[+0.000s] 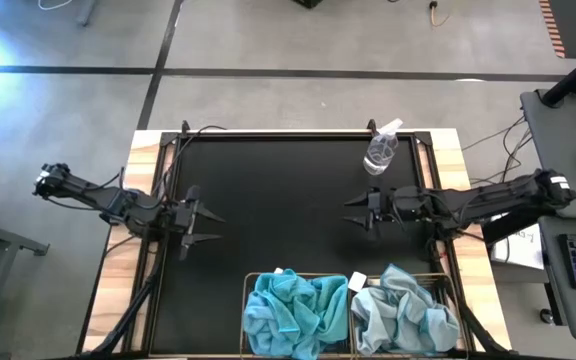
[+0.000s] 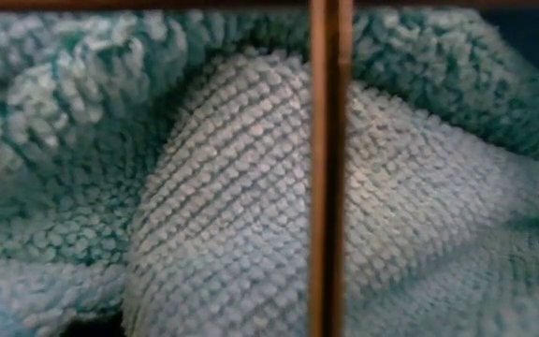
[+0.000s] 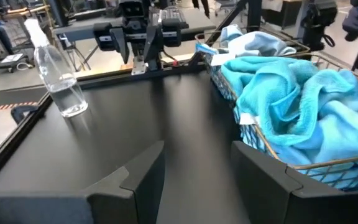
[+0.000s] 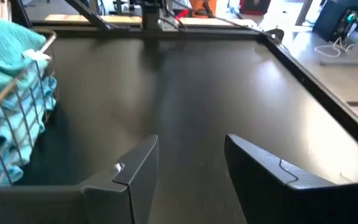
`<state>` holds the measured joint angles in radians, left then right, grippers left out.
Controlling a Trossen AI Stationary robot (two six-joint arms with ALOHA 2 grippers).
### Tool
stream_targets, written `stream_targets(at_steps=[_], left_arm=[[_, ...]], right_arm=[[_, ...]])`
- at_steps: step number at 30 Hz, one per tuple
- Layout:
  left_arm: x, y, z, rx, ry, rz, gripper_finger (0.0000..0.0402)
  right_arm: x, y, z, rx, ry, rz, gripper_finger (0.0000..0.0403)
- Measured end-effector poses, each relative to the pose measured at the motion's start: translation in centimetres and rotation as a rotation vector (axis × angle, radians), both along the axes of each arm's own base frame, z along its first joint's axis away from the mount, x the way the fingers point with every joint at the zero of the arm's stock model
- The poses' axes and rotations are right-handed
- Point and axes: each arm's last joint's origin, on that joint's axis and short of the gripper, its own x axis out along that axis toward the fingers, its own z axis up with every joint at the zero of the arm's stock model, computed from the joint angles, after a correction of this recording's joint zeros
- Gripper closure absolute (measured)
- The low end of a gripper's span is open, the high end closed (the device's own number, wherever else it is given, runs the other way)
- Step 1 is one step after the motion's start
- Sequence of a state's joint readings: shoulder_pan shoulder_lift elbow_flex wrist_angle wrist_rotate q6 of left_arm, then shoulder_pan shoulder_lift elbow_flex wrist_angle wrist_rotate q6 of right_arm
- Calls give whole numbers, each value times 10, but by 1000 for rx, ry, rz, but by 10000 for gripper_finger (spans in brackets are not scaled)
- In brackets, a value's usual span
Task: Sort microfiber towel by color & place in baskets
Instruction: Return to Home Position
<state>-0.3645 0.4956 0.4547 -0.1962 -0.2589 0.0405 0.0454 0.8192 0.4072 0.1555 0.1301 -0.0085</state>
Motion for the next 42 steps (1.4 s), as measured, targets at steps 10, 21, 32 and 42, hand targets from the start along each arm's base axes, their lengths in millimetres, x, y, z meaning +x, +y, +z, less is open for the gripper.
stream_targets(at_steps=[10, 21, 32, 42], left_arm=[[-6, 3, -17, -47, -40, 38, 233], [-7, 3, -17, -64, -43, 41, 233], [-7, 5, -17, -70, -45, 80, 233], [-6, 4, -19, -109, -29, 87, 233]], right_arm=[[-15, -21, -38, 42, -72, -22, 223], [-30, -34, -66, 51, -17, -182, 223], [-31, -34, -69, 40, 34, -201, 223], [-49, -30, -56, 30, -138, -194, 223]])
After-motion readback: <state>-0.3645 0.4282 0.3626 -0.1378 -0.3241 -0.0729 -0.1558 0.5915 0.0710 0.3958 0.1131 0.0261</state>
